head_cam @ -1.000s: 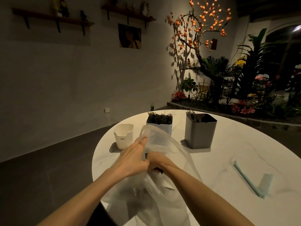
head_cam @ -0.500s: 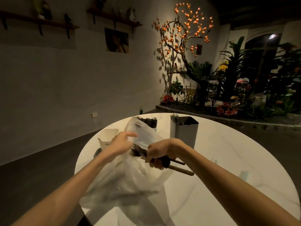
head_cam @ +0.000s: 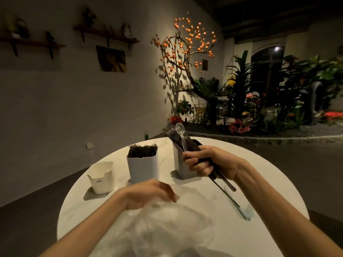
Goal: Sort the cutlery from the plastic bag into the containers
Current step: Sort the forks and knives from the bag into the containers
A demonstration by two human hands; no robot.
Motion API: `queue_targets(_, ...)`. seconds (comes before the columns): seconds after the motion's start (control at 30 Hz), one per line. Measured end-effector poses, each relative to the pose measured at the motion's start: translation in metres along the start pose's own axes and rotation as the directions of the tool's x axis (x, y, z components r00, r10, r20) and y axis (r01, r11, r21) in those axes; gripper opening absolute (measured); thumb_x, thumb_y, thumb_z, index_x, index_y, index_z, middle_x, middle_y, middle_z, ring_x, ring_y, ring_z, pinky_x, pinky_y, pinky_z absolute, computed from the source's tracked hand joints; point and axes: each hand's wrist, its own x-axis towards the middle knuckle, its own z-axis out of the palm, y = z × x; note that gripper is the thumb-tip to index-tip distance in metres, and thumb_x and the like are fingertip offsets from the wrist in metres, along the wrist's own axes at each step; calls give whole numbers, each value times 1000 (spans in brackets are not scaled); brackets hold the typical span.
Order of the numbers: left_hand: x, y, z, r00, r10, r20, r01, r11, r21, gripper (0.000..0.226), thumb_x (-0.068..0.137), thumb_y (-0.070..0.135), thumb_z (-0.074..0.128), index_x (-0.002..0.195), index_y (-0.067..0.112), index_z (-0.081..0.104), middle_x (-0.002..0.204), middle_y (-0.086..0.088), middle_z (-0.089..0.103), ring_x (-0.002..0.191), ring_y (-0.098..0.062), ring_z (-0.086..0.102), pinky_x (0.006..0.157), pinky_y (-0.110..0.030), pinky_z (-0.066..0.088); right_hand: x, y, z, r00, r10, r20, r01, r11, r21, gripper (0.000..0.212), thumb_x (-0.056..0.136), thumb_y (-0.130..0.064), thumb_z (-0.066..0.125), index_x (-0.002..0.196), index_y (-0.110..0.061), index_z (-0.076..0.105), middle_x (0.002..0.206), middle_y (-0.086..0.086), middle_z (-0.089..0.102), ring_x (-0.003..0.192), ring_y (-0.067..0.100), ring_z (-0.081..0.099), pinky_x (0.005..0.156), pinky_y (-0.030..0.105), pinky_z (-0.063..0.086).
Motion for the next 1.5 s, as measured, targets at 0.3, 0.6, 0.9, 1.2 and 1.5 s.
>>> queue_targets(0.3, 34, 40, -12, 977, 192, -92, -213, 880, -423, 61, 76, 43, 85, 123, 9, 68, 129, -20, 65, 120, -33, 63, 113, -59, 39, 21, 36, -25, 979, -44, -197, 59, 996, 69, 16, 105, -12, 46, 91, -9, 53, 73, -1, 41, 53, 4, 23, 45, 15, 20)
queue_targets(0.6, 93, -9, 33, 956, -74, -284, -134, 750, -647, 43, 93, 46, 61, 89, 4, 68, 64, -3, 66, 42, -10, 51, 41, -19, 40, 68, 126, -45, 951, -20, -308, 45, 996, 73, 11, 104, -17, 55, 108, -11, 47, 73, 2, 50, 54, 5, 35, 45, 13, 29)
queue_targets(0.9, 120, -48, 27, 920, -57, -388, -251, 675, -694, 51, 104, 36, 49, 120, -10, 64, 111, -23, 73, 59, -18, 70, 49, -24, 54, 73, 150, -67, 919, 73, -388, -36, 994, 102, 45, 107, -41, 43, 129, -4, 59, 115, 23, 72, 103, 35, 71, 92, 42, 59)
queue_targets(1.2, 135, -47, 26, 815, -27, -579, -462, 572, -678, 35, 103, 14, 53, 125, -13, 47, 106, -25, 74, 101, -36, 73, 90, -48, 58, 59, 144, -67, 845, 101, -526, -144, 989, -41, 48, 107, -49, 36, 122, -12, 62, 94, 10, 77, 59, 13, 62, 50, 22, 50)
queue_targets(1.5, 115, -49, 12, 775, 69, -629, -584, 460, -669, 14, 105, 17, 49, 106, 3, 49, 74, -14, 62, 70, -29, 70, 71, -40, 62, 40, 133, -90, 733, 33, -679, -77, 996, -35, 40, 109, -28, 40, 112, 1, 66, 73, 9, 61, 52, 9, 41, 45, 17, 36)
